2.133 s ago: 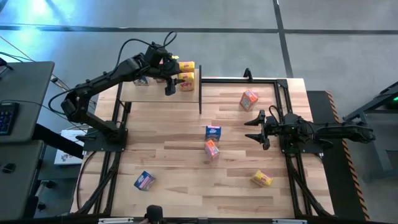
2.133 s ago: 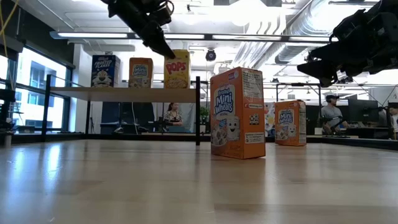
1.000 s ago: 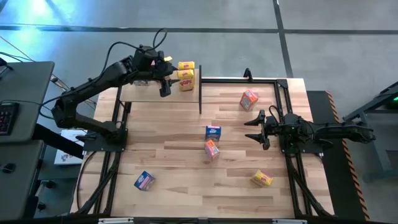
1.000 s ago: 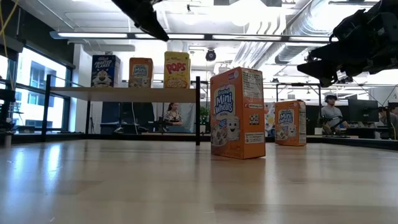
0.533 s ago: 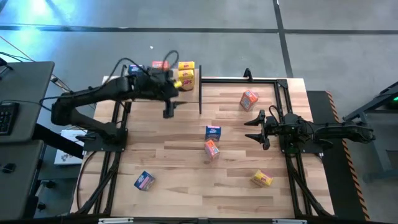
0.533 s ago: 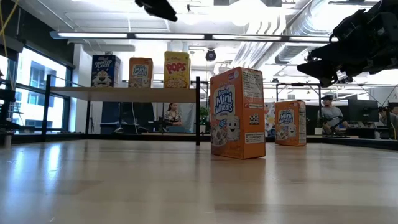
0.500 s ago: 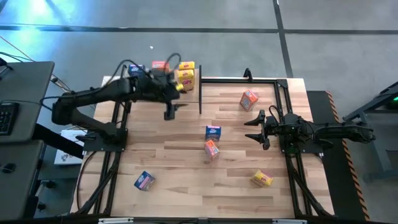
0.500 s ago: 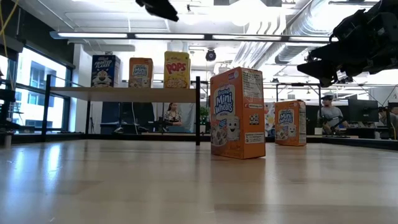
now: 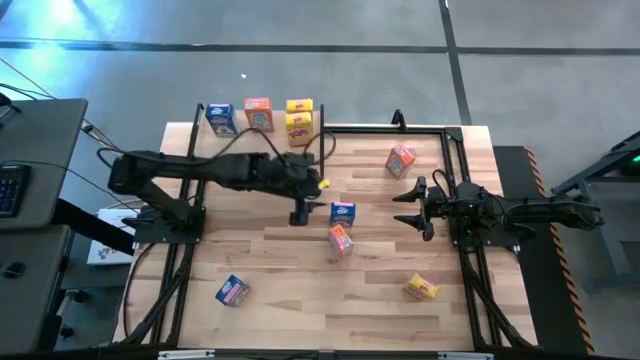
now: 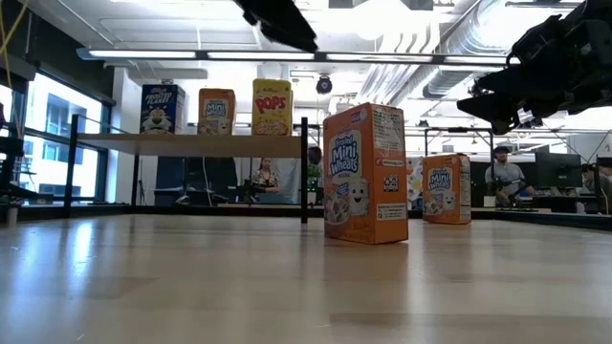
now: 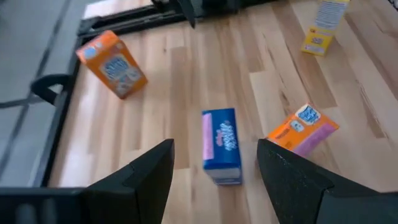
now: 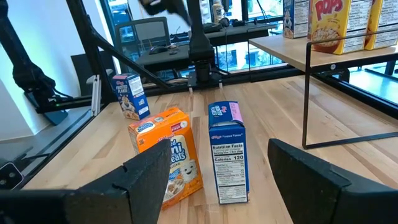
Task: Stack cereal on shelf
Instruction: Put the right blue cereal box on the shelf aligned with the other blue cereal box
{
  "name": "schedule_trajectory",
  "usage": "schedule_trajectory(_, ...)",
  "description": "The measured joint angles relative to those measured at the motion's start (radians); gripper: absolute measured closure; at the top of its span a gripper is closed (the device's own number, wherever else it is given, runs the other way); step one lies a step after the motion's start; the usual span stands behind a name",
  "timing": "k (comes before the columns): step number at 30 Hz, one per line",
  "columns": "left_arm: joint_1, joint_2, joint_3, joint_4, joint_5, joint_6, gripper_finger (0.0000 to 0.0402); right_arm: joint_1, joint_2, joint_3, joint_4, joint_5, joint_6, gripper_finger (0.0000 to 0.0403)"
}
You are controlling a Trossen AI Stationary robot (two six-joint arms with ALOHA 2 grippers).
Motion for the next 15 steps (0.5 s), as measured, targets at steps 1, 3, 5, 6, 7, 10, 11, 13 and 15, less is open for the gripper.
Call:
schedule_trajectory(1, -0.004, 0.014, 0.0, 0.003, 0.0, -0.01, 0.018, 0.0, 0.0, 0.0, 0.0, 0.0, 0.0, 0.0142)
schedule_trajectory(3, -0.01, 0.041, 0.0, 0.014, 0.0, -0.029, 0.018, 0.0, 0.0, 0.0, 0.0, 0.0, 0.0, 0.0142)
schedule_trajectory(5, -0.016, 0.069, 0.0, 0.032, 0.0, -0.037, 0.018, 0.0, 0.0, 0.0, -0.001, 0.0, 0.0, 0.0142)
schedule_trajectory(6, -0.018, 0.079, 0.0, 0.032, 0.0, -0.037, 0.018, 0.0, 0.0, 0.0, -0.001, 0.0, 0.0, 0.0142)
schedule_trajectory(7, -0.02, 0.09, 0.0, 0.036, 0.0, -0.037, 0.018, 0.0, 0.0, 0.0, -0.001, 0.0, 0.0, 0.0142)
schedule_trajectory(10, -0.024, 0.121, 0.0, 0.05, 0.0, -0.044, 0.018, 0.0, 0.0, 0.0, -0.001, 0.0, 0.0, 0.0142)
schedule_trajectory(11, -0.026, 0.133, 0.0, 0.059, 0.0, -0.048, 0.018, 0.0, 0.0, 0.0, -0.001, 0.0, 0.0, 0.0142)
schedule_trajectory(13, -0.028, 0.154, 0.0, 0.07, 0.001, -0.052, 0.018, 0.0, 0.0, 0.0, -0.001, 0.0, 0.0, 0.0142)
schedule_trajectory(15, -0.028, 0.174, 0.0, 0.091, 0.005, -0.056, 0.018, 0.0, 0.0, 0.0, -0.006, 0.0, 0.0, 0.0142)
